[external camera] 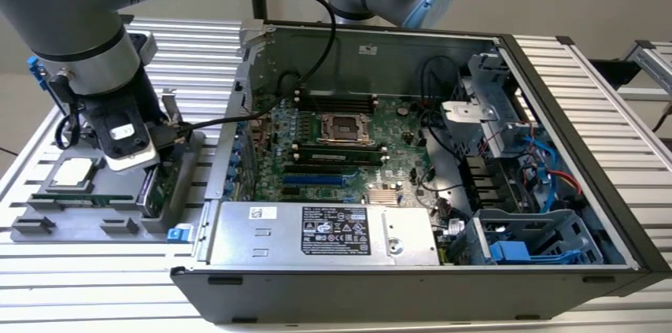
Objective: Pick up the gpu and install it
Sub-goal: 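Pick up the gpu and move the gpu toward the slot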
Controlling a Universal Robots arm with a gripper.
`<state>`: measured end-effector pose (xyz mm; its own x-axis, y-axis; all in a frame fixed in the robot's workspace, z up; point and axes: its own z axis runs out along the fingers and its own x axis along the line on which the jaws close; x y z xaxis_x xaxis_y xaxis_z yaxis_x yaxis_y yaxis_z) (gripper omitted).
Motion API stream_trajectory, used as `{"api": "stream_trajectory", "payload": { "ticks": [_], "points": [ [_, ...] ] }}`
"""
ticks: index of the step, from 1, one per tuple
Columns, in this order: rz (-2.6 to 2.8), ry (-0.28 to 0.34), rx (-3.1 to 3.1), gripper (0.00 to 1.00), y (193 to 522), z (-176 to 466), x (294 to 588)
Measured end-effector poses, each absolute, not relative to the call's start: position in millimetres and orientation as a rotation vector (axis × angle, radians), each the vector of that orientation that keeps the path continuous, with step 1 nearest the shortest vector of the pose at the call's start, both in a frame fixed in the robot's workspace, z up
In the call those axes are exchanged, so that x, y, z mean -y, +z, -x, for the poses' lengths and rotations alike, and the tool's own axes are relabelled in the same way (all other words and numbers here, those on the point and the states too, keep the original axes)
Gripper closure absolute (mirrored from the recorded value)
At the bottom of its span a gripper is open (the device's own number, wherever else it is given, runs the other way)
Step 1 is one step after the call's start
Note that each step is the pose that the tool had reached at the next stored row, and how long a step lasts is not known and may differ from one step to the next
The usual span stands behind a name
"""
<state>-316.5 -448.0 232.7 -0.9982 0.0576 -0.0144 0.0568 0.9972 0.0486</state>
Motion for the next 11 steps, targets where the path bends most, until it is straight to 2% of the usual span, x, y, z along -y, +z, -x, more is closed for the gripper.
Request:
{"api": "stream_trajectory", "payload": {
  "ticks": [11],
  "points": [
    [-0.087, 0.075, -3.124, 1.00, 248, 317, 448]
  ]
}}
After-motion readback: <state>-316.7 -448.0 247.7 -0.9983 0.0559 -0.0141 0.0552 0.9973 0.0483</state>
